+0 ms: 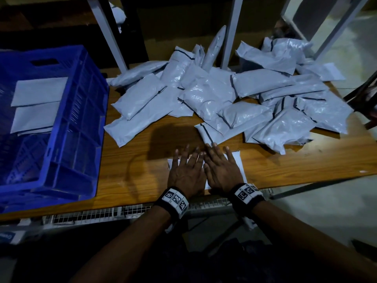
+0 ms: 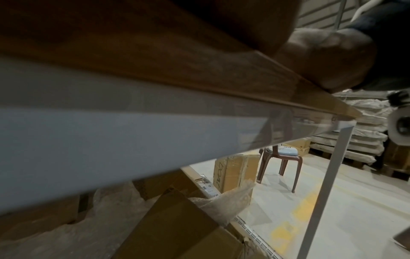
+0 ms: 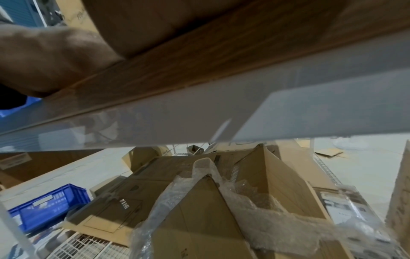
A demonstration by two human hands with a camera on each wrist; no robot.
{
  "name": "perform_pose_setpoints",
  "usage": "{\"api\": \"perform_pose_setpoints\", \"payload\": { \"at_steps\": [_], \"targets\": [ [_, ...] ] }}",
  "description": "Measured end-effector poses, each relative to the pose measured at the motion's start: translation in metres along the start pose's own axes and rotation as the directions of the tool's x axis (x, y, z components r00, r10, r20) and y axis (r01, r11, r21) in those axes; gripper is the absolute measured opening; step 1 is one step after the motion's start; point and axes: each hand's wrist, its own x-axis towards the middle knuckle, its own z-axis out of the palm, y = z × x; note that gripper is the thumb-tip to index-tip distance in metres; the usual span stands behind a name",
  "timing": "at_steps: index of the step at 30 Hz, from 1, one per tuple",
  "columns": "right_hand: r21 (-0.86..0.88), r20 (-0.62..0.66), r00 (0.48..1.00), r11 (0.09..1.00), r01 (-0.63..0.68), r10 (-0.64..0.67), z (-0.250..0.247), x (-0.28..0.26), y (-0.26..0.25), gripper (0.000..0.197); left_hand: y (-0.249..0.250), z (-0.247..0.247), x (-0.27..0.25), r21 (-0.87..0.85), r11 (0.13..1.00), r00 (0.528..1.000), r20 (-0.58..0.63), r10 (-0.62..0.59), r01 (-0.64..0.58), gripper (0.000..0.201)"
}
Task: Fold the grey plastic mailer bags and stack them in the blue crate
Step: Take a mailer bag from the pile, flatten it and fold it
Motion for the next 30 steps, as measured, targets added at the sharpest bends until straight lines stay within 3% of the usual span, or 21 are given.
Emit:
{"api": "perform_pose_setpoints", "payload": {
  "at_steps": [8, 14, 18, 21, 23, 26, 28, 30],
  "targets": [
    [-0.040, 0.090, 0.995, 0.998, -0.041, 0.045, -0.004, 0.001, -0.002, 0.060, 0.000, 0.000, 0.000, 0.012, 1.000, 1.000, -0.013, 0.004, -0.004, 0.067],
    [-0.014, 0.158, 0.976, 0.989, -0.146, 0.147, -0.018, 0.000, -0.015, 0.062, 0.001, -0.004, -0.004, 0.006, 1.000, 0.999, -0.022, -0.023, 0.023, 0.066],
    [0.084, 0.275, 0.947, 0.977, -0.196, 0.167, -0.041, 0.004, -0.009, 0.073, -0.005, -0.020, -0.004, -0.056, 0.996, 0.996, 0.062, -0.071, 0.075, 0.072],
    [0.151, 0.324, 0.931, 0.962, -0.229, 0.171, -0.068, 0.008, 0.008, 0.052, -0.027, -0.042, -0.003, -0.142, 0.984, 0.990, 0.102, -0.094, 0.108, 0.072],
    [0.108, 0.383, 0.912, 0.973, -0.205, 0.150, -0.084, 0.004, 0.017, 0.047, -0.040, -0.053, -0.007, -0.156, 0.980, 0.983, 0.156, -0.100, 0.124, 0.065],
    [0.029, 0.481, 0.868, 0.987, -0.157, 0.124, -0.102, 0.001, 0.016, 0.057, -0.049, -0.065, -0.011, -0.139, 0.983, 0.968, 0.236, -0.084, 0.119, 0.068],
    [0.006, 0.461, 0.881, 0.992, -0.126, 0.109, -0.109, 0.005, 0.017, 0.061, -0.047, -0.076, -0.012, -0.109, 0.990, 0.977, 0.200, -0.066, 0.090, 0.066],
    [-0.011, 0.354, 0.931, 0.996, -0.088, 0.086, -0.115, 0.006, 0.022, 0.056, -0.044, -0.086, -0.015, -0.090, 0.993, 0.996, 0.059, -0.070, 0.075, 0.060]
  ]
}}
